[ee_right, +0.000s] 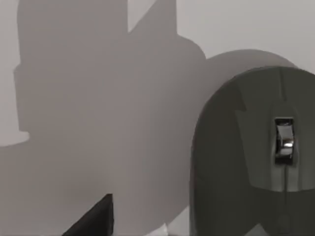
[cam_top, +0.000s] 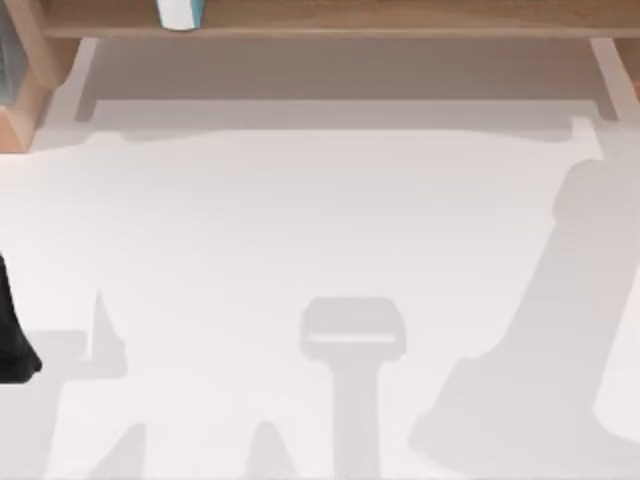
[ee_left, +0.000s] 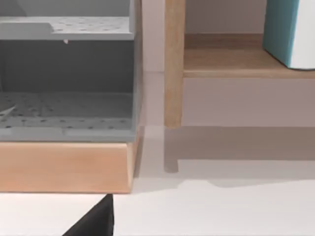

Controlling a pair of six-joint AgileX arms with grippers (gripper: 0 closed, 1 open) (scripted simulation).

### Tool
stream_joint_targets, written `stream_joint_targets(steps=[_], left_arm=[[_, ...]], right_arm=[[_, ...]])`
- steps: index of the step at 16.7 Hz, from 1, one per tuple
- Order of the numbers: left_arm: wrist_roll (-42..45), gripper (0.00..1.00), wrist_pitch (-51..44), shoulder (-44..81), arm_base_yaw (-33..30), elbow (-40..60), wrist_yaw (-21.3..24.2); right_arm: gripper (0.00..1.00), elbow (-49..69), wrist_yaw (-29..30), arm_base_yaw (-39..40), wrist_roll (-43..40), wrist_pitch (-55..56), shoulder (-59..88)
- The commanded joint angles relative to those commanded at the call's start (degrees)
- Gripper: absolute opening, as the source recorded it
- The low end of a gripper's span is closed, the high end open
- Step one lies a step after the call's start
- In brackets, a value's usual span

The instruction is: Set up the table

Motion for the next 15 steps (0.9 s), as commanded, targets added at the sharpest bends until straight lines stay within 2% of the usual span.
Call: stream_joint_targets(steps=[3,15], left_arm=[[0.00,1.00,0.00,0.00,0.00,0.00,0.00],[0.00,1.00,0.00,0.00,0.00,0.00,0.00]], right_arm=[[1.00,0.00,0.00,0.00,0.00,0.00,0.00],[0.10,0.00,0.00,0.00,0.00,0.00,0.00]])
